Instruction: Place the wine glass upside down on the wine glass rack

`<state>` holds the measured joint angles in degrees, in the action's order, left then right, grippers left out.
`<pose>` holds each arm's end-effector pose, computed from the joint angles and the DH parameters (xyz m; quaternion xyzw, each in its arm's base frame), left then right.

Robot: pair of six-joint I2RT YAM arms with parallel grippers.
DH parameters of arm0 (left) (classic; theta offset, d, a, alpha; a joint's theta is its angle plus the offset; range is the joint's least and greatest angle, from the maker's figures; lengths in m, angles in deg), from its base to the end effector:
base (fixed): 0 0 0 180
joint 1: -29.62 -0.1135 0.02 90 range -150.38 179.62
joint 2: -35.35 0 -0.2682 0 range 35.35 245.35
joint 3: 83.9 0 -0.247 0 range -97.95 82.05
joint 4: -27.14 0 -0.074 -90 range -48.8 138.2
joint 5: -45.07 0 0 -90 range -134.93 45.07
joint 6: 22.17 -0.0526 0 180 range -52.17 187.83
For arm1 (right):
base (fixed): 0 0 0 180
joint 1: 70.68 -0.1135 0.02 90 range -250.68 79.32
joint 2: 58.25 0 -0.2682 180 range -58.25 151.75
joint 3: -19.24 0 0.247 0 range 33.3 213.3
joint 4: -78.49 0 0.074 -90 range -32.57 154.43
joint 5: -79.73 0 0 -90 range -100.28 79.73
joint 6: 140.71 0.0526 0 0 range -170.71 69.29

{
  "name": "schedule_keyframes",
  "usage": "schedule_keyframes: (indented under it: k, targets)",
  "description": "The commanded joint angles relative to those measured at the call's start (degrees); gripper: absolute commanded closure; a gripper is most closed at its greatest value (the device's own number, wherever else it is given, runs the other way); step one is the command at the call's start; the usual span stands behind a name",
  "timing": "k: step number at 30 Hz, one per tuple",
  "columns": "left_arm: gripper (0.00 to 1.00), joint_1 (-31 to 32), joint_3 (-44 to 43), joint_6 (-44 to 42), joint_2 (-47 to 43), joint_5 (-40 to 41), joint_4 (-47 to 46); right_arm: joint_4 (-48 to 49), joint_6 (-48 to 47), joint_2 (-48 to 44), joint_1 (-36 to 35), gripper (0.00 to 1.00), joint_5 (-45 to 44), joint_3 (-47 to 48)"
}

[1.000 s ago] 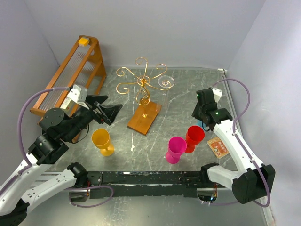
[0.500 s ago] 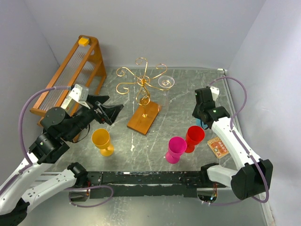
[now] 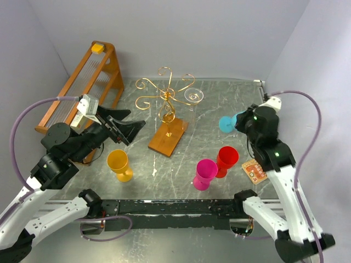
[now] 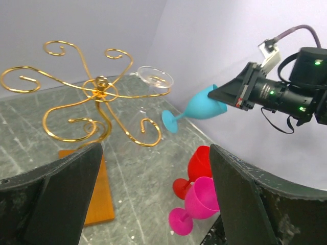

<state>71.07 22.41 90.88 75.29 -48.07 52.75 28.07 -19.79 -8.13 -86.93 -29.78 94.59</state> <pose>0.1068 -0.0981 0.4408 0.1251 0.6432 -0.4182 0.6291 0.1809 0.0344 0.3720 0.1963 0.8137 0.0802 0.5413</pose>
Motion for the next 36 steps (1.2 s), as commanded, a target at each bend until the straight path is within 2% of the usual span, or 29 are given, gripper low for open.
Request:
schedule_keyframes:
  k: [1,9,19,24,28,32,36]
  targets:
    - [0.04,0.11,-1.60,4.25,0.67,-6.39,-4.40,6.21,-0.42,-7.30,-0.19,1.00,5.72,2.44]
    - [0.10,0.12,-3.79,14.81,4.01,-12.21,-8.13,15.59,1.79,-18.01,-0.19,1.00,14.13,5.13]
    - [0.08,0.05,-4.00,32.05,10.68,-14.75,-19.52,30.58,8.21,-21.60,-0.20,1.00,25.50,4.28]
    - [0.12,0.16,-6.84,42.45,17.05,-17.20,-24.99,41.28,10.22,-18.27,-0.21,1.00,27.86,1.81]
    - [0.14,0.47,-4.56,53.18,20.58,-15.80,-35.59,50.49,10.89,-12.33,-0.23,1.00,28.08,0.15]
    - [0.14,0.50,-7.03,54.99,24.76,-9.39,-33.46,59.90,13.27,-5.90,-0.19,1.00,31.32,0.49]
    - [0.13,0.54,-9.66,54.00,28.73,-3.04,-35.45,65.60,14.33,-0.28,-0.26,1.00,34.52,2.05]
